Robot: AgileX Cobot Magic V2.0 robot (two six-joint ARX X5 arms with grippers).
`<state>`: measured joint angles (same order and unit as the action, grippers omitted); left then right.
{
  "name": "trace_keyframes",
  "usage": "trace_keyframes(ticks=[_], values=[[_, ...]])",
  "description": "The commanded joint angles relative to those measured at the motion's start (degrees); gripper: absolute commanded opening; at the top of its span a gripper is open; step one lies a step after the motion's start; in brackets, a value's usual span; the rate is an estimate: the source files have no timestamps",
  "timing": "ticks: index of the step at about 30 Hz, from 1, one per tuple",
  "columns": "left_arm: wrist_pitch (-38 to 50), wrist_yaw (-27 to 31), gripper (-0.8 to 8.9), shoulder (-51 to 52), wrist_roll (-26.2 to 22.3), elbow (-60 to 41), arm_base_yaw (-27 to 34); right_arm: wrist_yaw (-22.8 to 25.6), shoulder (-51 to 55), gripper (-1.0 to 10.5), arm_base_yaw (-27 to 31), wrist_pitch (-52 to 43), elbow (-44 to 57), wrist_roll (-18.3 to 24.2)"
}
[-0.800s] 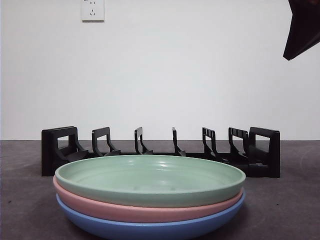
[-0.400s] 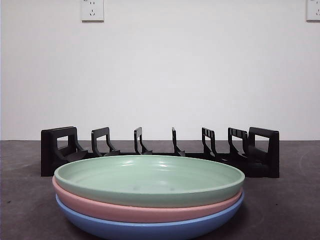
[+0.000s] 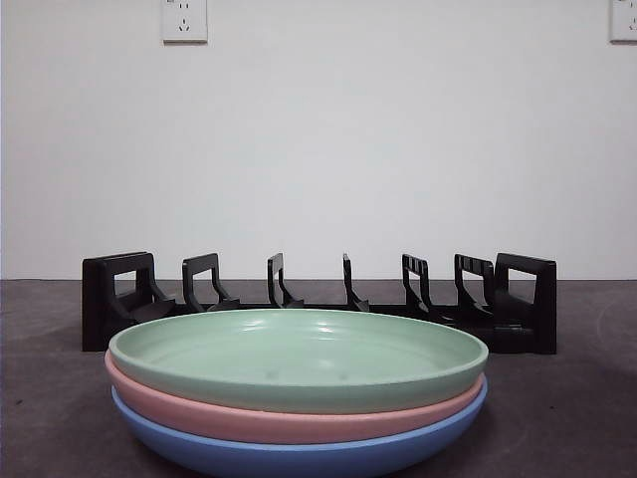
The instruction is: Place the plate
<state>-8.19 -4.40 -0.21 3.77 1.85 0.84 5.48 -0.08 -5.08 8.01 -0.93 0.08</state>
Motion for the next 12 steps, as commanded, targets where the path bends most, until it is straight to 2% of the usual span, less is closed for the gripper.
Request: trace_keyframes(ticks=[1,12], values=[[0.5,0.1,0.07,0.0,-0.7,-1.0,-0.1,0.5,-0.1,0.2,0.0,-0.2,0.2,-0.2],[0.5,0.1,0.08,0.0,-0.7,-1.0,-0.1,0.5,-0.1,0.2,0.0,-1.4,0.2,0.0]])
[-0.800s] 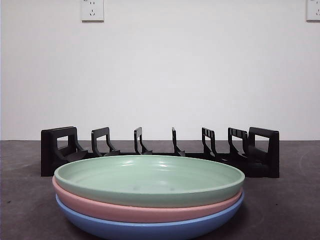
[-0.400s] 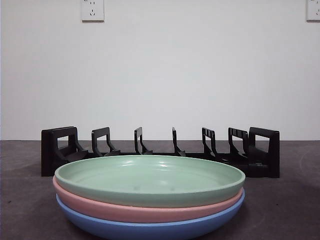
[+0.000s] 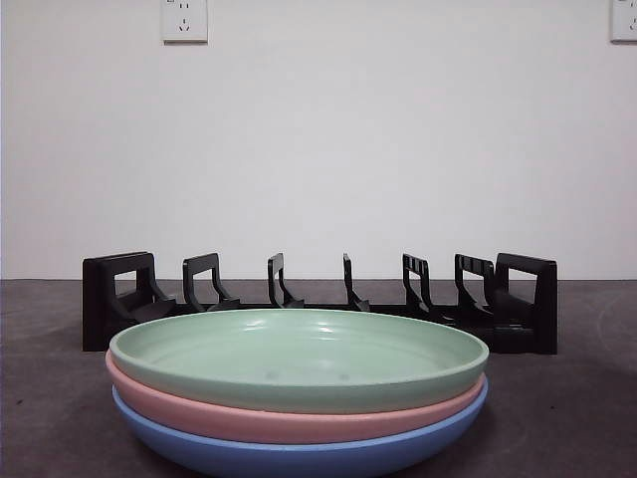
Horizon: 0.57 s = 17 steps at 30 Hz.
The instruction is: Place the plate
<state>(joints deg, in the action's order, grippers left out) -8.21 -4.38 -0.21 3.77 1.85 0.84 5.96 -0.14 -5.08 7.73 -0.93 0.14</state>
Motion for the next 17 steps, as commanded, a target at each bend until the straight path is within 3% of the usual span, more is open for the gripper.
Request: trace_keyframes(ticks=[1,17], values=[[0.5,0.1,0.07,0.0,-0.7,-1.0,-0.1,0.1,-0.1,0.2,0.0,-1.6,0.2,-0.1],[0.5,0.1,0.07,0.0,-0.7,-1.0,-0.1,0.1,-0.1,0.2,0.0,-2.1,0.2,-0.1]])
